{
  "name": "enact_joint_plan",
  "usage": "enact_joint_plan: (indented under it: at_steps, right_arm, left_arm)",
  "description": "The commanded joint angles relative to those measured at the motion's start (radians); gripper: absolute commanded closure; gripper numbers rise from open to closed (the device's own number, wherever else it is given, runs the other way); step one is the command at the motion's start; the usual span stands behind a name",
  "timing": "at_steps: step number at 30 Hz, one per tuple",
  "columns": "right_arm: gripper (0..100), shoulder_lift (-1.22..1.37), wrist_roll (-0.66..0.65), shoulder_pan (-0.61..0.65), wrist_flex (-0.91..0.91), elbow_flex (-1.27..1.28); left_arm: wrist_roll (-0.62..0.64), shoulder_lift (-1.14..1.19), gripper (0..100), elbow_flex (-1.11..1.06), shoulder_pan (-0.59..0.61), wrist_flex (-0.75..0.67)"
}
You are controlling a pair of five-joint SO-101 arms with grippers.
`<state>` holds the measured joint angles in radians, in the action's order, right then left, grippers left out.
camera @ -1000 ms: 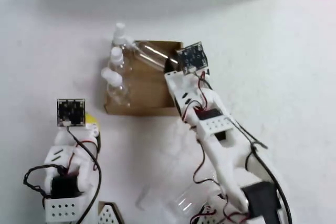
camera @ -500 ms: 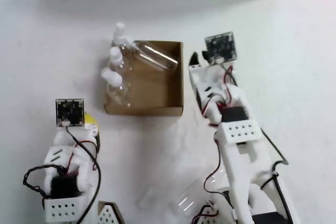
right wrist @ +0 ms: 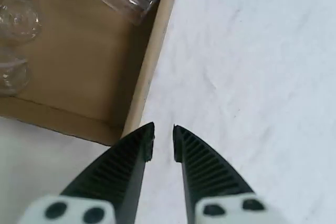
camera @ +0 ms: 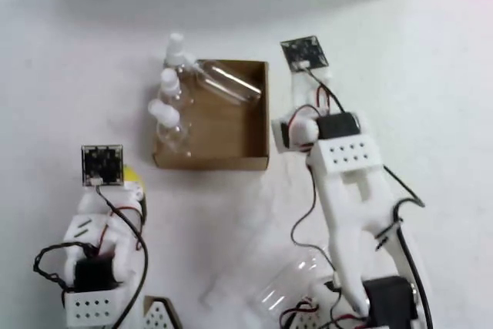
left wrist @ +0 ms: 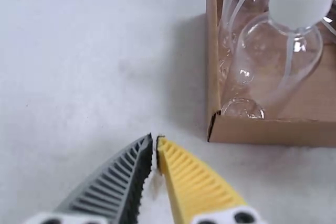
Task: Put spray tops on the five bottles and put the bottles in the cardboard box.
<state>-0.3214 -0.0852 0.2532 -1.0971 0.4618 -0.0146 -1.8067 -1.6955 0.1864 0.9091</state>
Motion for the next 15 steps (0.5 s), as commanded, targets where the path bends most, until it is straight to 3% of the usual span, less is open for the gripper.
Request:
enact_joint_plan:
  at_steps: [1,3,9,15]
  right_arm:
    - [90.0,0.044,0.075,0.050,-0.076,-0.115]
    - [85.5,0.064,0.107,0.076,-0.068,-0.121]
    - [89.6,0.142,0.144,0.116,0.025,-0.118]
    - [84.5,0.240,0.144,0.114,0.097,-0.123]
  left_arm:
    - [-0.009,-0.007,98,0.003,0.013,-0.026]
    - [-0.009,-0.007,98,0.003,0.013,-0.026]
    - [-0.009,-0.007,98,0.003,0.013,-0.029]
    - [-0.009,-0.007,98,0.003,0.013,-0.029]
